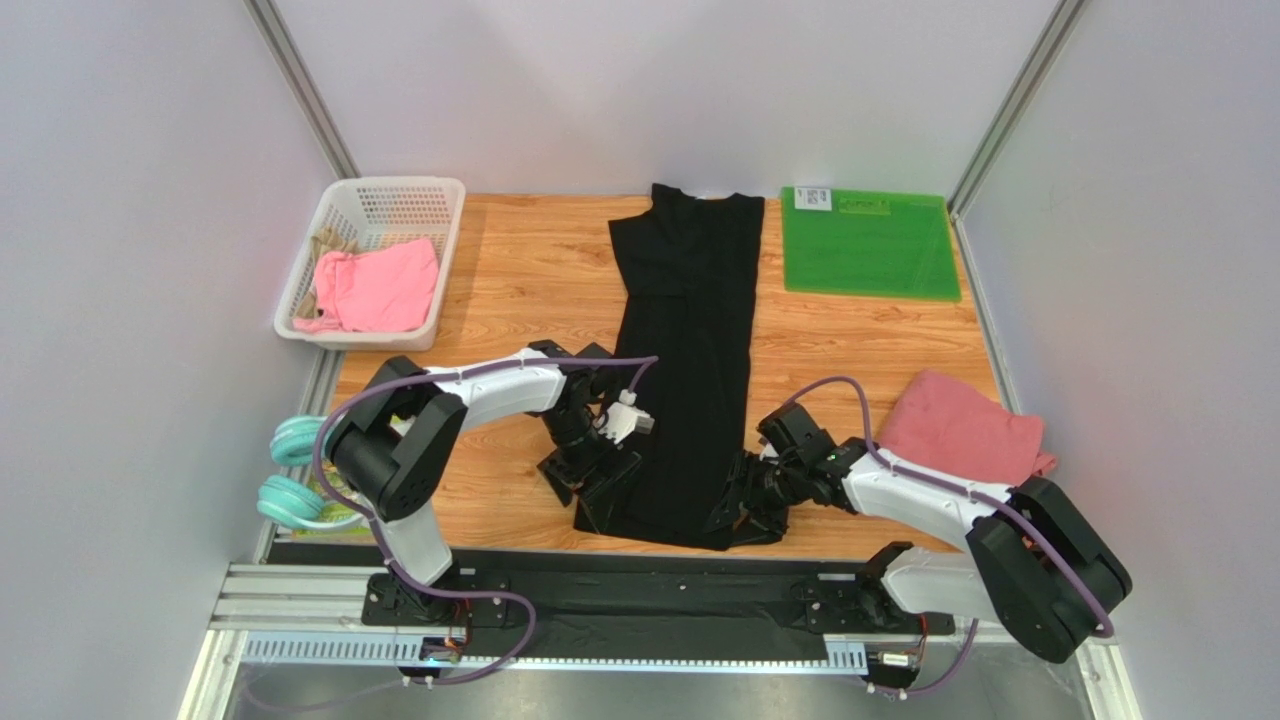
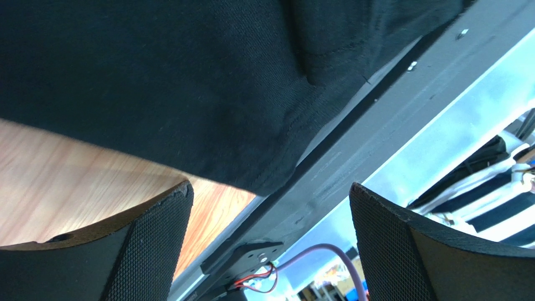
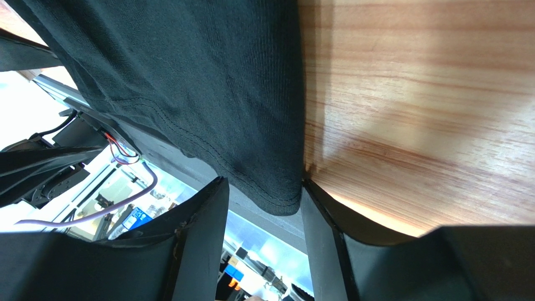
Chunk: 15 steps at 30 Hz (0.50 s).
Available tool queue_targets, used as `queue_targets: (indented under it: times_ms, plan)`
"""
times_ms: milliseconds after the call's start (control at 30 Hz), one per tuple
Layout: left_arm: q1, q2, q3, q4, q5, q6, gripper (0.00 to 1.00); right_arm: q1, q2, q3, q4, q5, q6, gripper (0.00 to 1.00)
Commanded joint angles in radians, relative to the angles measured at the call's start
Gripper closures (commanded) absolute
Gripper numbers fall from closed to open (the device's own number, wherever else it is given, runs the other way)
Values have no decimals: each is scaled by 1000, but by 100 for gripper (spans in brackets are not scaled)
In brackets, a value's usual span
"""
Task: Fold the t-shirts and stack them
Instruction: Grab the bottom of the folded rectangular tshirt with both arms
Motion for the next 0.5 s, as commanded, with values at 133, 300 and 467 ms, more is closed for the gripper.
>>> queue_targets:
  times_ms: [133, 300, 467]
  plan:
    - [-11, 79, 16, 4, 4, -34, 0, -5, 4, 5, 11, -7, 4, 52]
    - [-11, 113, 17, 9, 50, -36, 4, -4, 15, 26, -12, -1, -17, 58]
    - [-11, 130, 23, 10, 58, -37, 10, -4, 33, 40, -12, -3, -22, 64]
